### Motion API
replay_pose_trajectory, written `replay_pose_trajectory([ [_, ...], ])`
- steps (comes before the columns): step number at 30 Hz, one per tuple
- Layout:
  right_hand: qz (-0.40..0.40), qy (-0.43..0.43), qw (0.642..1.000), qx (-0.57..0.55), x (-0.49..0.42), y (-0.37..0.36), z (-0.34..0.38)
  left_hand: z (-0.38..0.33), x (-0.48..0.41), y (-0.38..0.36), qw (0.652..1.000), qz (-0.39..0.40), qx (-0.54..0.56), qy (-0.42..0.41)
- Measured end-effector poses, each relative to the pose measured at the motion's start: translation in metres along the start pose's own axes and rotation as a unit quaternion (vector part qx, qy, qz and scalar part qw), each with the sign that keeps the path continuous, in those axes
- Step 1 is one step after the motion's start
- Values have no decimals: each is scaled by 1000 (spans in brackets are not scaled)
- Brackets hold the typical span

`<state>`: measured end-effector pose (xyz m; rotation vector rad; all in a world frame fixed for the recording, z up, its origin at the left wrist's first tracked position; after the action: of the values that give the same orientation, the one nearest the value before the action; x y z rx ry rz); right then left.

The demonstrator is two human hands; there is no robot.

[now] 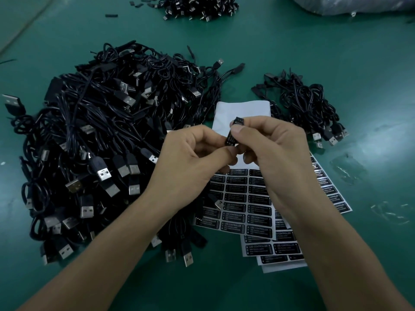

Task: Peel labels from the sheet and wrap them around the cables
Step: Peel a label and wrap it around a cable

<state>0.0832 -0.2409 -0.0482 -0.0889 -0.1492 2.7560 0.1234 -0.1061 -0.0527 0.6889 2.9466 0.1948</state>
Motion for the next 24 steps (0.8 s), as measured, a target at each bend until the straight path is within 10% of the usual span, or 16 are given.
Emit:
replay_pose_trajectory([
  [17,41,62,996,55,7,-14,10,-20,0,6,988,12,-149,-42],
  [24,175,-13,973,149,18,-38,-9,-28,-4,39,995,-98,-9,-24],
])
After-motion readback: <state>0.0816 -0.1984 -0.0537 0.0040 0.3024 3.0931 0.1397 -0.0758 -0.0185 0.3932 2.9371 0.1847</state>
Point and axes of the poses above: each hand's wrist, its own x-axis away from the middle knuckle, its own y-axis out of the back of the hand, z = x × y, the point moved 9 cm from there along -x, towards the middle knuckle, and after that the axes turned 5 degrees about -x, right-handed, at the moved point
